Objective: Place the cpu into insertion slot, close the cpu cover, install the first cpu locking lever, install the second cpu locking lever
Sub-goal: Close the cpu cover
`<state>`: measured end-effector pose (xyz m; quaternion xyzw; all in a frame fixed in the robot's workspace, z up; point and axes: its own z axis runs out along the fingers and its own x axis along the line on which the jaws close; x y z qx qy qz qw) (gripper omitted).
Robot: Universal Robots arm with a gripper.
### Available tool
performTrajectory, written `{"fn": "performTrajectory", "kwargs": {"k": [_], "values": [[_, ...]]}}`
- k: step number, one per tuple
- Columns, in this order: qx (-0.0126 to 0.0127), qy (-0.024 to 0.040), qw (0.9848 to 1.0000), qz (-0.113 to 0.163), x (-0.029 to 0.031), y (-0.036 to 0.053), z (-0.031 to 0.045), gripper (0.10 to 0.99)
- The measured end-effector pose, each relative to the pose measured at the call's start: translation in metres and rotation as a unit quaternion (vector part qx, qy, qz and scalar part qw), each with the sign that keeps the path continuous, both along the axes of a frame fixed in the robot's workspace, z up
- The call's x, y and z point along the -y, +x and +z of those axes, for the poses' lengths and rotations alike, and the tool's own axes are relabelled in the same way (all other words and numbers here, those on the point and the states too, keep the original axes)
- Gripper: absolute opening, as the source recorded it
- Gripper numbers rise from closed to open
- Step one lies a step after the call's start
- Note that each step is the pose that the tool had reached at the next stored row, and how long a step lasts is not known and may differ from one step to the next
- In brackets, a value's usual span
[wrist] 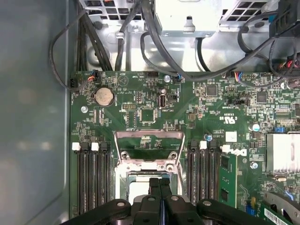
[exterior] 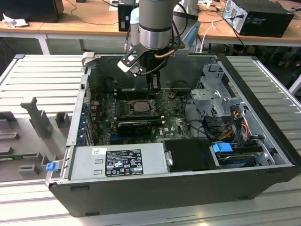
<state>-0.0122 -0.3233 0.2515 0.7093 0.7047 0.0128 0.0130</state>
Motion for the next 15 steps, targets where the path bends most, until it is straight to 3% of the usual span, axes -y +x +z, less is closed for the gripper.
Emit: {"fn": "performTrajectory", "kwargs": {"k": [5,11,15], "values": [[0.0000,0.0000,1.0000,0.000,-0.0004,0.0023,0.0018,0.106],[0.0000,0.0000,1.0000,0.000,-0.0007,0.0119,0.0024,0.106],[0.0000,0.0000,1.0000,0.000,-0.0009,0.0124,0.0083,0.106]]}}
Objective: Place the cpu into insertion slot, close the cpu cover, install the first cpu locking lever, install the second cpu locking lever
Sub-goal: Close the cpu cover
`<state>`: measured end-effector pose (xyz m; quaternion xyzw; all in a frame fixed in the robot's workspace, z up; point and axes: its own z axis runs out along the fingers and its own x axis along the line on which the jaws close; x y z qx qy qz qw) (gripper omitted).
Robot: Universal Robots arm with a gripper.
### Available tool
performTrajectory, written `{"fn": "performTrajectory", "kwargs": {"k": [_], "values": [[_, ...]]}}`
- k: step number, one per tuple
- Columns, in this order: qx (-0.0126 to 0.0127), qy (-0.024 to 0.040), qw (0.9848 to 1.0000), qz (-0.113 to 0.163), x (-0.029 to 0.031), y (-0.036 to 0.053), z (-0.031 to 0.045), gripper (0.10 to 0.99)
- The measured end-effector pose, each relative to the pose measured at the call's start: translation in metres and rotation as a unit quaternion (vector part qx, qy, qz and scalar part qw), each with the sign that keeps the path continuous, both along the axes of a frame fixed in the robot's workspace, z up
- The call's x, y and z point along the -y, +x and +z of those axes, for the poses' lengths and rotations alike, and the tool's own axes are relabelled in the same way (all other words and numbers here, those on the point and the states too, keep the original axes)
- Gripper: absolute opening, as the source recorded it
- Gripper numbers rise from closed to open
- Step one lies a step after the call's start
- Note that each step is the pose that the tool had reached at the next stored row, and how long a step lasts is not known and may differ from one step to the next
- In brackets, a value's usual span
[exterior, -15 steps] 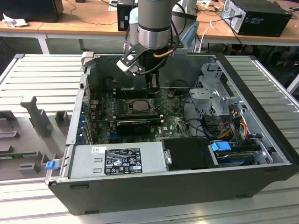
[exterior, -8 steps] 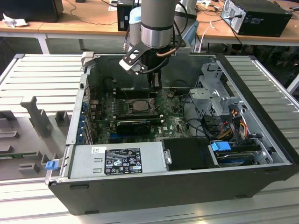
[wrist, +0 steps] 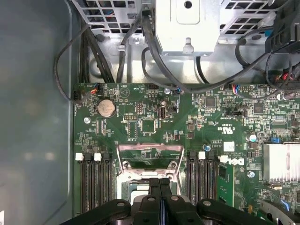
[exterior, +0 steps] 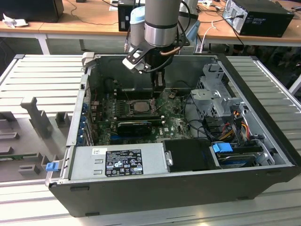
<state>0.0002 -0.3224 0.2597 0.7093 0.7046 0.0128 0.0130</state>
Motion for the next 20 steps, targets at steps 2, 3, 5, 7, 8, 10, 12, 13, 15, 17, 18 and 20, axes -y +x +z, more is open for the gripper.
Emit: {"fn": "performTrajectory", "kwargs": {"k": [2,3,5,7,8,10,12,13,15,17,18,20], "values": [[0.0000,0.0000,1.0000,0.000,-0.0003,0.0001,0.0022,0.106],[0.0001,0.0002,1.0000,0.000,-0.0004,0.0012,0.0025,0.106],[0.0000,-0.0001,1.0000,0.000,-0.0009,0.0044,0.0033,0.106],[0.0000,0.0000,1.0000,0.000,-0.0017,0.0046,0.0077,0.106],[0.0000,0.0000,1.0000,0.000,-0.0020,0.0049,0.0098,0.106],[0.0000,0.0001,1.0000,0.000,-0.0021,0.0091,0.0105,0.106],[0.0000,0.0000,1.0000,0.000,-0.0022,0.0111,0.0141,0.106],[0.0000,0.0000,1.0000,0.000,-0.0022,0.0113,0.0164,0.106],[0.0000,0.0002,1.0000,0.000,-0.0022,0.0165,0.0187,0.106],[-0.0005,0.0000,1.0000,0.000,-0.0022,0.0290,0.0188,0.106],[-0.0005,0.0000,1.0000,0.000,-0.0022,0.0318,0.0188,0.106],[-0.0005,-0.0004,1.0000,0.000,-0.0022,0.0344,0.0187,0.106]]}}
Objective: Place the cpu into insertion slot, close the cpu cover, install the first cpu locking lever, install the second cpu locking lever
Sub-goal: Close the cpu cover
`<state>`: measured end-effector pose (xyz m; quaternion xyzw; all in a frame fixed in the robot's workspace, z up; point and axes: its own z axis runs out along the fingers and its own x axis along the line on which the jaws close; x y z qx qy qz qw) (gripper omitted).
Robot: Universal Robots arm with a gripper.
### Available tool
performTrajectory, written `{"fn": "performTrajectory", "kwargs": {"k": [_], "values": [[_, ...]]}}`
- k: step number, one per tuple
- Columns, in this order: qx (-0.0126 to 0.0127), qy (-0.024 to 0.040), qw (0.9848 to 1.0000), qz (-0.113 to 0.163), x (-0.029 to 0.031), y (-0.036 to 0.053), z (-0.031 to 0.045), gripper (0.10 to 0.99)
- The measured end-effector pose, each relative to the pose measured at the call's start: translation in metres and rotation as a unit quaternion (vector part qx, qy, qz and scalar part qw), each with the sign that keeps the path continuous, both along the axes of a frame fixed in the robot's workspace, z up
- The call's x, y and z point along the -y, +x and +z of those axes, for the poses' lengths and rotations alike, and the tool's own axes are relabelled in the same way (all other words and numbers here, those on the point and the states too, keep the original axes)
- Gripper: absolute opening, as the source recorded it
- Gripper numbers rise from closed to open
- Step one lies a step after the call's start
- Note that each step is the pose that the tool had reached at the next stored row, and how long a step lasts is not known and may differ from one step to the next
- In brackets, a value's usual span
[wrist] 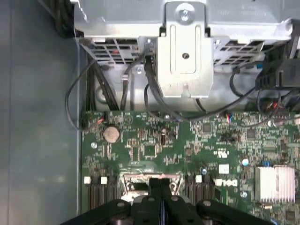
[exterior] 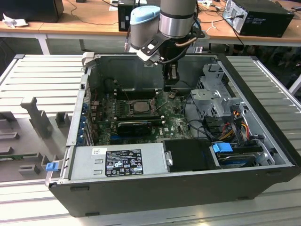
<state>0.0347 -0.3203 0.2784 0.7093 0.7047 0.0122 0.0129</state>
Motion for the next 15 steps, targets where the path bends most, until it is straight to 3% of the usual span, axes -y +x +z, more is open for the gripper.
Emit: {"fn": "performTrajectory", "kwargs": {"k": [3,6,9,10,11,15], "values": [[-0.0004,-0.0004,1.0000,0.000,0.0000,0.0157,-0.0074,0.106],[-0.0005,-0.0004,1.0000,0.000,0.0000,0.0224,-0.0167,0.106],[-0.0005,-0.0004,1.0000,0.000,0.0000,0.0228,-0.0261,0.106],[-0.0008,-0.0005,1.0000,0.000,0.0000,0.0187,-0.0274,0.106],[-0.0010,-0.0003,1.0000,0.000,0.0000,0.0137,-0.0278,0.106],[-0.0013,-0.0004,1.0000,0.000,0.0000,0.0099,-0.0279,0.106]]}}
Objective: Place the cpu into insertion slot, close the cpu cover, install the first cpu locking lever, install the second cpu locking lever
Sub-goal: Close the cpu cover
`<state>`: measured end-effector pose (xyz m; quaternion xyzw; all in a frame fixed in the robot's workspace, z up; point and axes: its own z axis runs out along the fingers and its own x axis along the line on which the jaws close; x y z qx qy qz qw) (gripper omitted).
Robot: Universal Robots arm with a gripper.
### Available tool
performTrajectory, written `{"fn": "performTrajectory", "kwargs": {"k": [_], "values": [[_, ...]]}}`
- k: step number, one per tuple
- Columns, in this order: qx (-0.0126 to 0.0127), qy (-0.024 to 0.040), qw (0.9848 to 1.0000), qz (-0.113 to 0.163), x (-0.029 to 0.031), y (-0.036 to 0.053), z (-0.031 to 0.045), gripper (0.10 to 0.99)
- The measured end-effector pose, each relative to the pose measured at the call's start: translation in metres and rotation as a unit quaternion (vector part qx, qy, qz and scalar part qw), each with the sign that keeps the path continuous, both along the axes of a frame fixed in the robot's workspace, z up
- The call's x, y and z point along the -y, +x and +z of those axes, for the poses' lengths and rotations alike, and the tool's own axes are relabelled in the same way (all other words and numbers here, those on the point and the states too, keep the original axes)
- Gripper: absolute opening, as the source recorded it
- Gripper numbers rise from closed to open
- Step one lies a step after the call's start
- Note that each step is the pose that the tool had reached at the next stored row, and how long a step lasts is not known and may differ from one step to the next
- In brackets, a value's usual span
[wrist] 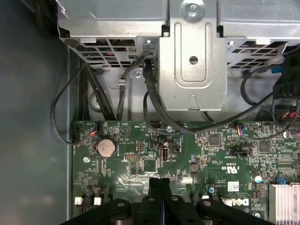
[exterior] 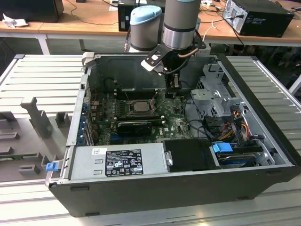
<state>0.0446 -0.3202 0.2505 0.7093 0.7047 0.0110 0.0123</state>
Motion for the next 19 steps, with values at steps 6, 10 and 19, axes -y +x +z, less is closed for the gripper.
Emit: {"fn": "performTrajectory", "kwargs": {"k": [6,10,19], "values": [[0.0000,0.0001,1.0000,0.000,0.0000,-0.0072,0.0000,0.106],[0.0000,0.0000,1.0000,0.000,0.0000,-0.0127,0.0000,0.106],[0.0000,0.0001,1.0000,0.000,0.0000,-0.0244,0.0000,0.106]]}}
